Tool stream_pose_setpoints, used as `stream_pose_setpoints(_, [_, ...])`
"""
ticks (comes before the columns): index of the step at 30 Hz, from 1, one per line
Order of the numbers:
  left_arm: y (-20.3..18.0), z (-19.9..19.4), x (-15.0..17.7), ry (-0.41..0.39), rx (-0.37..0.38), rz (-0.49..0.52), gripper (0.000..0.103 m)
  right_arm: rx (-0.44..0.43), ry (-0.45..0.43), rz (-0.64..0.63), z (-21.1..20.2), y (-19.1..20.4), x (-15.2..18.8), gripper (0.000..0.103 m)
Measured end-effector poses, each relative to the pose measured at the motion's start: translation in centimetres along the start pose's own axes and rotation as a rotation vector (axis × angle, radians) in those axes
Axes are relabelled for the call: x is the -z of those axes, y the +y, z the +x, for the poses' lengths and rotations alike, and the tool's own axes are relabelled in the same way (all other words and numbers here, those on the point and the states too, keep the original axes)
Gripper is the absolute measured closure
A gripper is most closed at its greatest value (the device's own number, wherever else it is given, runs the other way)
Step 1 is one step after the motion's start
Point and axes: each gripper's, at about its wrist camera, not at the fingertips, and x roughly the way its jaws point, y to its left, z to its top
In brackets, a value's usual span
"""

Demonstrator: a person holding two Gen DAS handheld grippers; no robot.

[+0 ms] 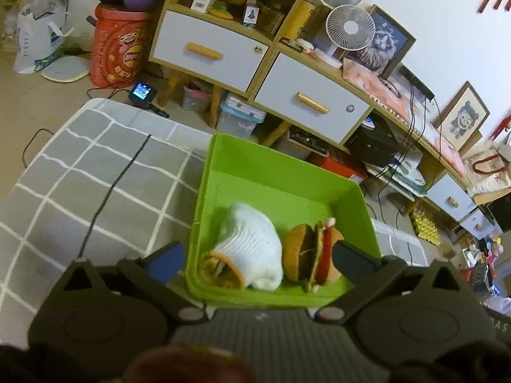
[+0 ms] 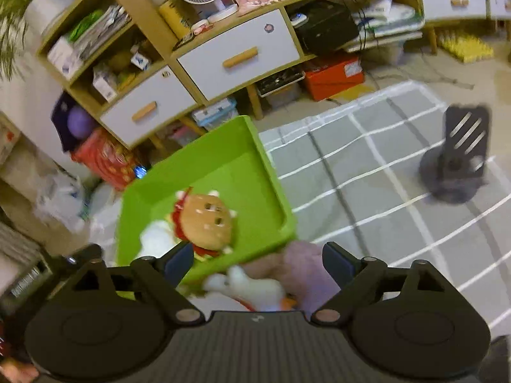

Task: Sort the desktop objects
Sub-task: 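Drop the white plush into the green bin while the right tool drops the hamburger plush there, then grasp the pink fluffy toy with the left tool while the right tool grasps a white knit toy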

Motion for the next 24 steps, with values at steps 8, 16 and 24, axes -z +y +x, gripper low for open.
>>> stream_pose_setpoints(8, [-0.2, -3.1, 0.8, 0.062, -0.04, -0.007, 0.001, -0.012, 0.087, -0.055, -1.9, 1.3, 2.6, 0.009])
stream_pose_setpoints(16, [0.7, -4.5, 3.5, 0.168, -0.048, -0.029, 0.001, -0.07, 0.132, -0.07, -3.1, 2.5, 5.6, 0.003])
stream_pose_setpoints(24, [1.2, -4.2, 4.9, 0.205, -0.048, -0.016, 0.001, -0.038, 0.186, -0.108, -2.2, 2.6, 6.6, 0.003])
